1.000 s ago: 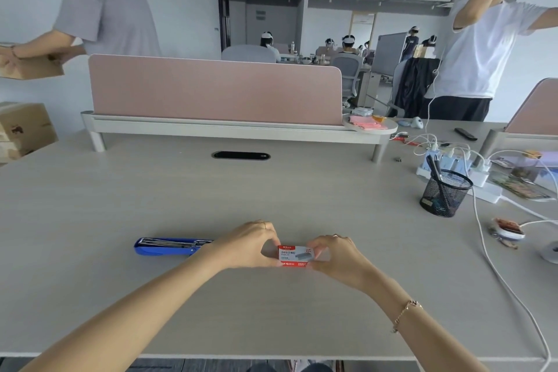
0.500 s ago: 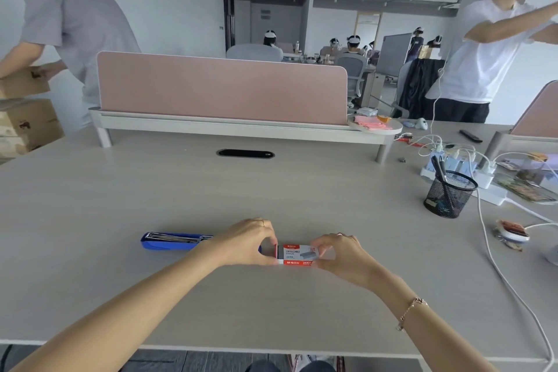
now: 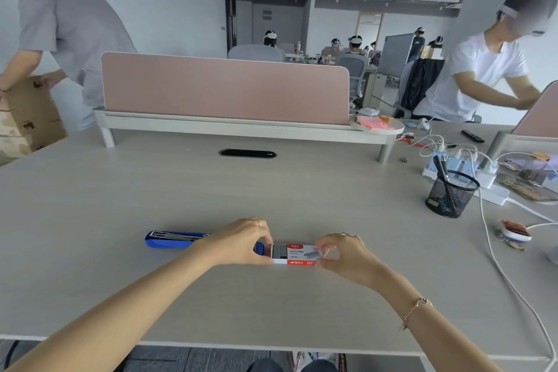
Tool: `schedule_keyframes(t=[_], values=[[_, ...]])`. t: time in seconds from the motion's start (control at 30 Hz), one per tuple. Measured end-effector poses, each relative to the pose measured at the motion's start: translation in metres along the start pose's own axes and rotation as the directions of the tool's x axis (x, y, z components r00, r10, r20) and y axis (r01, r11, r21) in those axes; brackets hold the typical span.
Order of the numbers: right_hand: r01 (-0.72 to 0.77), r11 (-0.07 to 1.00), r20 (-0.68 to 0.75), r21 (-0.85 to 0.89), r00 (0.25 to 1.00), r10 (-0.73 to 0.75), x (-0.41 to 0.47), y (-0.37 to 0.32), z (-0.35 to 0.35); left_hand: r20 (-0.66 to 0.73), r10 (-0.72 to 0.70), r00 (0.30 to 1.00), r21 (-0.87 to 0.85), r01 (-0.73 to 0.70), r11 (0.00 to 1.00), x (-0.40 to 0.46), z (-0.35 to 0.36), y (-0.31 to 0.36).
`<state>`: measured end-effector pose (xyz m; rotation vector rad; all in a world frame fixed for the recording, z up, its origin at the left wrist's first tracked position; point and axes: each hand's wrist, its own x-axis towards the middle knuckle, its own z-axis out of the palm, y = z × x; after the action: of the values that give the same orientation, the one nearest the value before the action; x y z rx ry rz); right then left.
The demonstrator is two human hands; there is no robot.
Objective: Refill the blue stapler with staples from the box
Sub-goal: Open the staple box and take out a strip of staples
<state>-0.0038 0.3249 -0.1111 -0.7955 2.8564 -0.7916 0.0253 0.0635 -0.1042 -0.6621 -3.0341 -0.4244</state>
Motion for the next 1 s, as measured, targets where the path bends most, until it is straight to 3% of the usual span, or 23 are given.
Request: schedule_keyframes(t=[0.6,1.0], values=[[-0.006,1.000,-0.013,0.018,1.000,0.007,-0.004,-0.002,-0.001,0.002,0.049,0.999,0.016,-0.049,0.999,0.006,-0.002,0.010],[-0.006,1.000,-0.019,0.026,1.000,0.007,-0.006,-0.004,-0.002,0.024,-0.105,0.994,-0.113,0.107,0.988,0.014,-0.002,0.008]])
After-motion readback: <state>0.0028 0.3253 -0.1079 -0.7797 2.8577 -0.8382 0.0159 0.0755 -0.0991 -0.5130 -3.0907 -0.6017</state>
